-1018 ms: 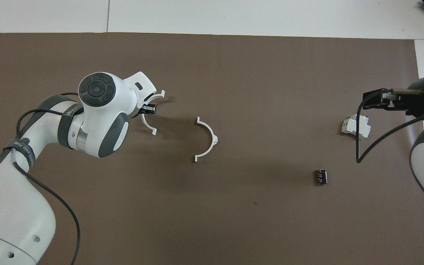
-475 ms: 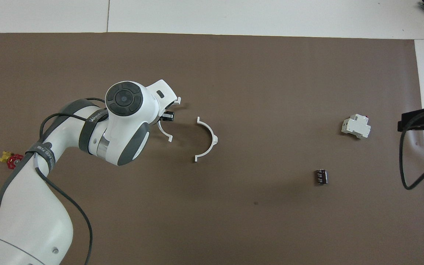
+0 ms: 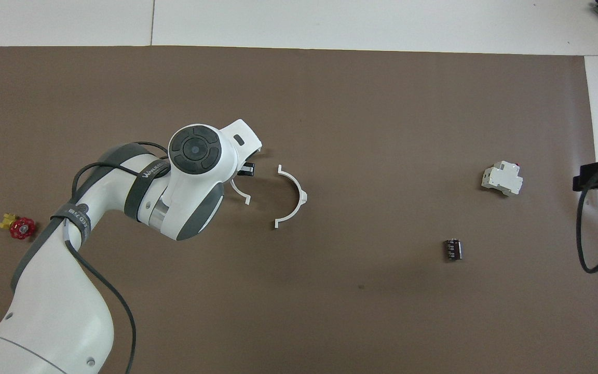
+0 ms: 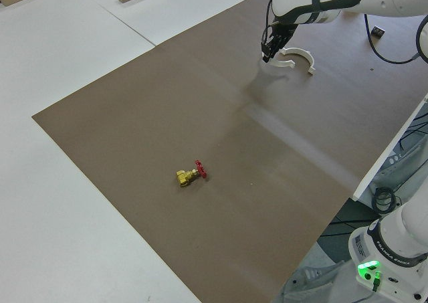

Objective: Assemble drain pipe with both arms
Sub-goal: 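Bring the left gripper's half-ring against the placed half-ring, then press the held half-ring onto the other to join the ring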

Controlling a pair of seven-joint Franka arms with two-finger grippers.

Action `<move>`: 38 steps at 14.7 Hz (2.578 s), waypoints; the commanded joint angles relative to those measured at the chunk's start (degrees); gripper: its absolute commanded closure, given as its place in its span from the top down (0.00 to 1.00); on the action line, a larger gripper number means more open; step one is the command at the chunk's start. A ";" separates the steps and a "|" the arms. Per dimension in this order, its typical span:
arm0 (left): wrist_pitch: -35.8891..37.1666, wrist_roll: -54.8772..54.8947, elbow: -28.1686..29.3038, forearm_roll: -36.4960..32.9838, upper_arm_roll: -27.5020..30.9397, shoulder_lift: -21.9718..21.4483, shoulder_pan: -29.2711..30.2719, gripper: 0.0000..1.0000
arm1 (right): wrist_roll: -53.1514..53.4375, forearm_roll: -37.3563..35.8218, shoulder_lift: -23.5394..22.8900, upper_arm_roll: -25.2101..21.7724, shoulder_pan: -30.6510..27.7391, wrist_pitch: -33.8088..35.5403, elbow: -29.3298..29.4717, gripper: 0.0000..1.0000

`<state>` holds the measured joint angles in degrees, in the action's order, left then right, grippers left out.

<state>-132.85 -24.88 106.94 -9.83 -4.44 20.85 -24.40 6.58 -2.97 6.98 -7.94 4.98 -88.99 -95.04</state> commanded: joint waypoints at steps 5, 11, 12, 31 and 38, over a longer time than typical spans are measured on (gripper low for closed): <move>-0.21 -3.15 3.63 -1.33 0.84 -2.74 -2.41 0.00 | -1.39 1.73 1.37 0.99 -0.50 1.97 -1.20 1.00; -1.44 -4.91 4.76 -1.33 0.84 -2.74 -3.81 0.00 | -0.78 1.82 1.10 0.12 1.44 1.63 -1.20 1.00; -1.71 -4.92 5.20 -1.33 0.84 -2.83 -3.82 0.00 | -0.78 1.82 1.10 0.20 1.44 1.63 -1.20 1.00; -4.87 -5.09 7.32 -3.52 0.84 -3.18 -4.96 0.00 | -0.95 1.82 1.19 0.20 1.61 1.45 -1.37 1.00; -6.10 -5.09 8.46 -3.52 0.75 -3.18 -4.96 0.00 | -0.95 1.82 1.19 0.20 1.70 1.62 -1.37 1.00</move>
<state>-137.20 -28.58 112.54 -12.07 -4.47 19.69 -28.45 6.57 -2.88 7.06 -7.34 6.46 -87.60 -95.28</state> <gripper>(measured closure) 0.797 0.000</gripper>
